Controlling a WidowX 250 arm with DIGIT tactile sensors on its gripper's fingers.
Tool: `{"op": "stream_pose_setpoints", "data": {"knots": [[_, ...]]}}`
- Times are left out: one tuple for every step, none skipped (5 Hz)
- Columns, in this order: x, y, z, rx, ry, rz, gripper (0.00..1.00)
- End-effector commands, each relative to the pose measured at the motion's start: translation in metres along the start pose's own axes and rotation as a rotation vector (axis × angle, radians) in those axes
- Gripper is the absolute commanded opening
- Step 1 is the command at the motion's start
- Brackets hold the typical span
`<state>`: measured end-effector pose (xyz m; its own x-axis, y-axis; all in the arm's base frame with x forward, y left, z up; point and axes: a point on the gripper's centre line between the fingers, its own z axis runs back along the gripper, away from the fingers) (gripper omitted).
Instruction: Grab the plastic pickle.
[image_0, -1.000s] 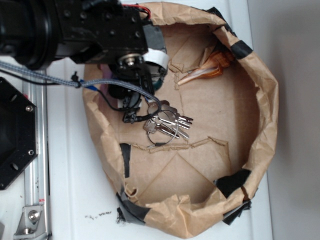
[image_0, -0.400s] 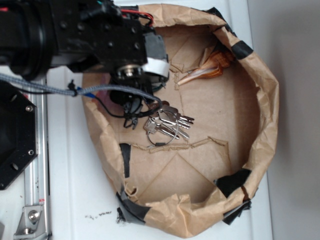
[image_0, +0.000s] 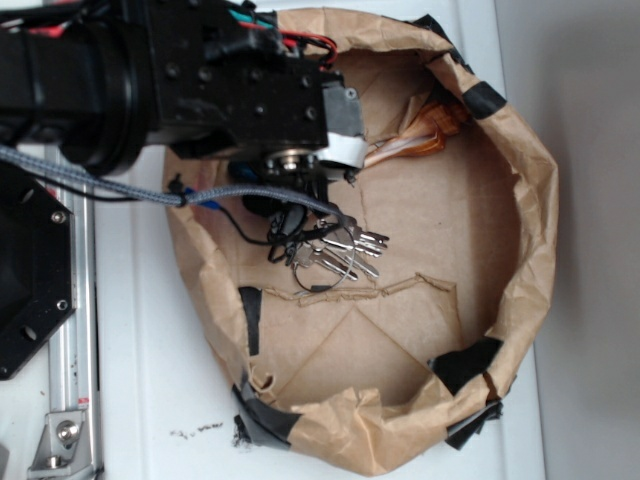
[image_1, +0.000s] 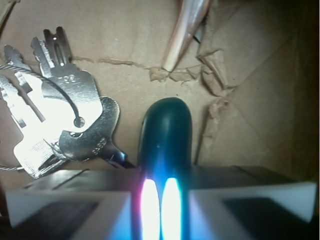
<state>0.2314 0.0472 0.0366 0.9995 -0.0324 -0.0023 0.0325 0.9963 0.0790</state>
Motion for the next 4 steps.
{"op": "stream_pose_setpoints", "data": {"knots": [[0.0016,0.0079,-0.0027,-0.021,-0.021,0.028,1.0],[-0.0004,0.0123,-0.0088,-0.059,0.0,0.049,1.0],[-0.0024,0.0142,-0.0088,-0.057,-0.006,0.063,0.78],[-0.0026,0.0154,-0.0092,-0.07,0.001,0.071,0.0]]}}
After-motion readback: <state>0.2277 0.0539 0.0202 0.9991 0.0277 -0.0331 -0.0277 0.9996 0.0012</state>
